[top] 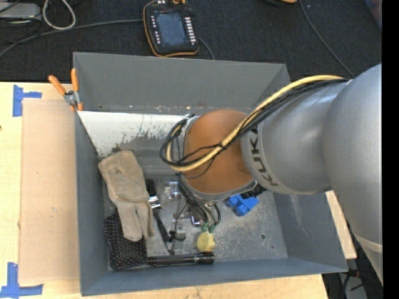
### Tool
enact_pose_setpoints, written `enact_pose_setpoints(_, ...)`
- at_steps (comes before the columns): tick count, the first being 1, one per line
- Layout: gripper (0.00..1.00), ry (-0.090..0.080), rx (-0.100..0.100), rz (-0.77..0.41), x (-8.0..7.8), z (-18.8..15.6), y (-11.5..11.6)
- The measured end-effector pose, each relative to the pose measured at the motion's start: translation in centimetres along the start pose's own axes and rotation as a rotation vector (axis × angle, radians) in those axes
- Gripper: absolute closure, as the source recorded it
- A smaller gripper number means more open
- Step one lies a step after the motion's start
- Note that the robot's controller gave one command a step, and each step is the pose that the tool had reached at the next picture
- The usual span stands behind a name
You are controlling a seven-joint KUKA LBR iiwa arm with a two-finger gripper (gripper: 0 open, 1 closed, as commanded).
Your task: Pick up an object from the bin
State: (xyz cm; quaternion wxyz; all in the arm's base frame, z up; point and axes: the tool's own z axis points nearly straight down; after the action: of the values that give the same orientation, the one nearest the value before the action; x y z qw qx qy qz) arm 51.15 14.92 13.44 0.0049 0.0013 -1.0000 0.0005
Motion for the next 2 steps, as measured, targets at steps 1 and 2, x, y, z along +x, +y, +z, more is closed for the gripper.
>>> enact_pose_setpoints(1,0.0,-0.008,-0.001,0.006,-0.2,-0.4,-0.1)
enact_pose_setpoints(2,0.0,-0.016,-0.002,0.057,3.2,6.3,5.6)
